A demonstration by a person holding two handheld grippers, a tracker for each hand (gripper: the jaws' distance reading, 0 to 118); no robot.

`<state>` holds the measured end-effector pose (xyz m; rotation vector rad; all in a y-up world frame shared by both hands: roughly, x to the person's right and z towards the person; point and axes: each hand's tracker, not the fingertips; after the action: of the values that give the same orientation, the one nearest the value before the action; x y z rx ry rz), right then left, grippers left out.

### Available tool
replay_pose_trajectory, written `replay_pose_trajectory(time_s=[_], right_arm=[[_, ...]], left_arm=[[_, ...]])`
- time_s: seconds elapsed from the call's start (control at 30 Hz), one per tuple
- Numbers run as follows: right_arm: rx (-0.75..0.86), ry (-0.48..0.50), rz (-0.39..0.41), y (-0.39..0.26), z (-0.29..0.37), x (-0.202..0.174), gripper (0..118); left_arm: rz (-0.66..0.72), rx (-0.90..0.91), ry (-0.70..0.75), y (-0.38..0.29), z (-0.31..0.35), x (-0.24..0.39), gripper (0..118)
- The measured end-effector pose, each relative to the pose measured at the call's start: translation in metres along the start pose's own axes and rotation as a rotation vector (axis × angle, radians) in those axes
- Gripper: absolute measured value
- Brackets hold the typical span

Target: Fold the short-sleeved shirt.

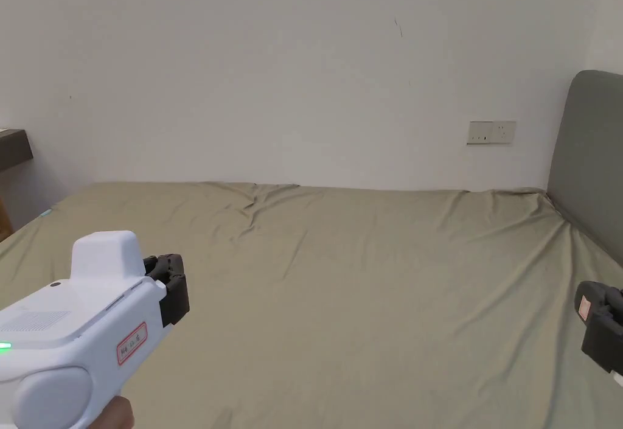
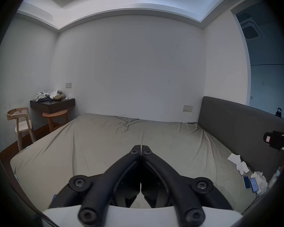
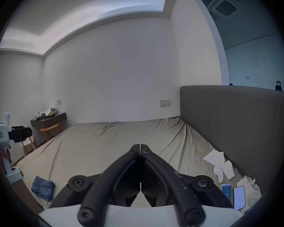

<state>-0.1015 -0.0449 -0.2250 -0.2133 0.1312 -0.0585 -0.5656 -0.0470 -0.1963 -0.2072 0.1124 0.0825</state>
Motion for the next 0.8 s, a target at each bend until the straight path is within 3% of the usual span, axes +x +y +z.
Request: replay_pose_trajectory(time_s=[0.8], right_arm=[[0.009,-0.008,0.013,0.009,-0.004,-0.001,1]], left_arm=[[0.003,0.051,0.050,0.014,0.009,-0.001,0]])
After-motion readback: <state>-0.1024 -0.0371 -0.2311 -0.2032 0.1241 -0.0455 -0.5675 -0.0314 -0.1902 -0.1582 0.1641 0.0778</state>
